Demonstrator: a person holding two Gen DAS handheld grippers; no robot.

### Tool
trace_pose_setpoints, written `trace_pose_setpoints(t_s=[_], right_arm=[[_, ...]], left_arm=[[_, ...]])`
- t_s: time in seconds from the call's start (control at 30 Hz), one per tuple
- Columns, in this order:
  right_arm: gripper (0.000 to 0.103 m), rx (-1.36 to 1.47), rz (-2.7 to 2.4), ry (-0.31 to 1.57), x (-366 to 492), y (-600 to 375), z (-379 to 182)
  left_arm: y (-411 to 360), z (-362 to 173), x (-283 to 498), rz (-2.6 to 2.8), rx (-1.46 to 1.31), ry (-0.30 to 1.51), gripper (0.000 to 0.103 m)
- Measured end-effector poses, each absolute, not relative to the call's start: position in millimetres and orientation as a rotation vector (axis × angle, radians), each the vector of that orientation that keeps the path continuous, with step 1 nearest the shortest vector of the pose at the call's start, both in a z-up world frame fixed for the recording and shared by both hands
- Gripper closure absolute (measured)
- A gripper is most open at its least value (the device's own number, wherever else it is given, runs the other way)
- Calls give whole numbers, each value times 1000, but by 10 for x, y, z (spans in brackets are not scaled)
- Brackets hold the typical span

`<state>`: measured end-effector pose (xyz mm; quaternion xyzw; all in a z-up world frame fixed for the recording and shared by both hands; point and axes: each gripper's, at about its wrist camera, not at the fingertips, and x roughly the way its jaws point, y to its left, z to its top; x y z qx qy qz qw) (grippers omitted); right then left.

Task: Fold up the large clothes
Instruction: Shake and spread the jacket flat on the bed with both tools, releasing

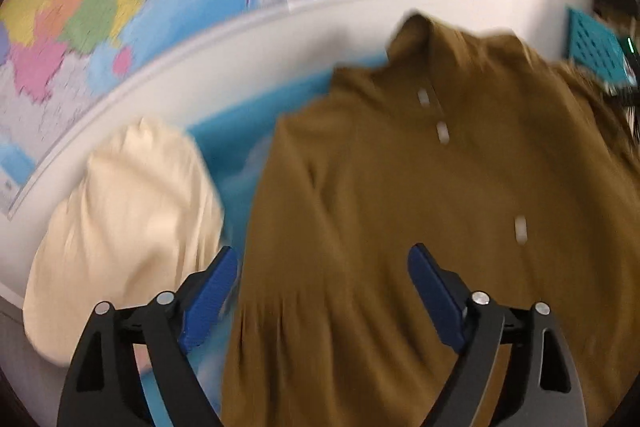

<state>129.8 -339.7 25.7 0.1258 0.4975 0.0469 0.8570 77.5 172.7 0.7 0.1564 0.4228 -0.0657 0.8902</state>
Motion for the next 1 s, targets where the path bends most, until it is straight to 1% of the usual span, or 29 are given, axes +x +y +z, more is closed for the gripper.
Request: trace_pose_setpoints(t_s=[0.03, 0.1, 0.2, 0.3, 0.4, 0.47, 0.5, 0.53, 0.57, 0.6, 0.63, 0.67, 0.7, 0.9, 1.0], right_arm=[[15, 266, 97, 1022, 1294, -3417, 316], [14, 264, 113, 971, 1210, -3402, 464], [12, 251, 118, 900, 1072, -3303, 701], [11, 237, 161, 857, 960, -3216, 820], [11, 244, 225, 842, 895, -3113, 864], [11, 238, 251, 836, 859, -3026, 889], [11, 237, 263, 837, 845, -2995, 894], [11, 239, 282, 838, 833, -2953, 887], [11, 241, 292, 839, 821, -2920, 882], [11, 241, 302, 842, 810, -2884, 871], [11, 239, 308, 844, 795, -2861, 861], [11, 236, 311, 844, 784, -2854, 855], [11, 233, 314, 846, 770, -2844, 847], [11, 273, 319, 826, 735, -2924, 866], [11, 299, 345, 818, 728, -2924, 866]], left_arm=[[1775, -52, 633, -122, 344, 874, 17], [1935, -110, 439, -104, 324, 883, 10], [2174, -167, 258, -121, 153, 942, 10], [2139, -118, -14, -205, 55, 928, 10], [1881, -146, -237, -295, 80, 928, 10], [1700, -263, -296, -273, 155, 961, 11], [1639, -361, -291, -250, 190, 993, 14], [1612, -428, -267, -231, 207, 1011, 30], [1622, -500, -243, -194, 227, 1030, 51], [1648, -543, -225, -178, 229, 1043, 63], [1720, -519, -223, -191, 190, 1033, 70], [1782, -465, -242, -201, 157, 1024, 91], [1874, -348, -236, -170, 136, 1012, 96], [2611, 690, -151, -36, 19, 833, 96], [2962, 1010, 67, 90, 2, 786, 96]])
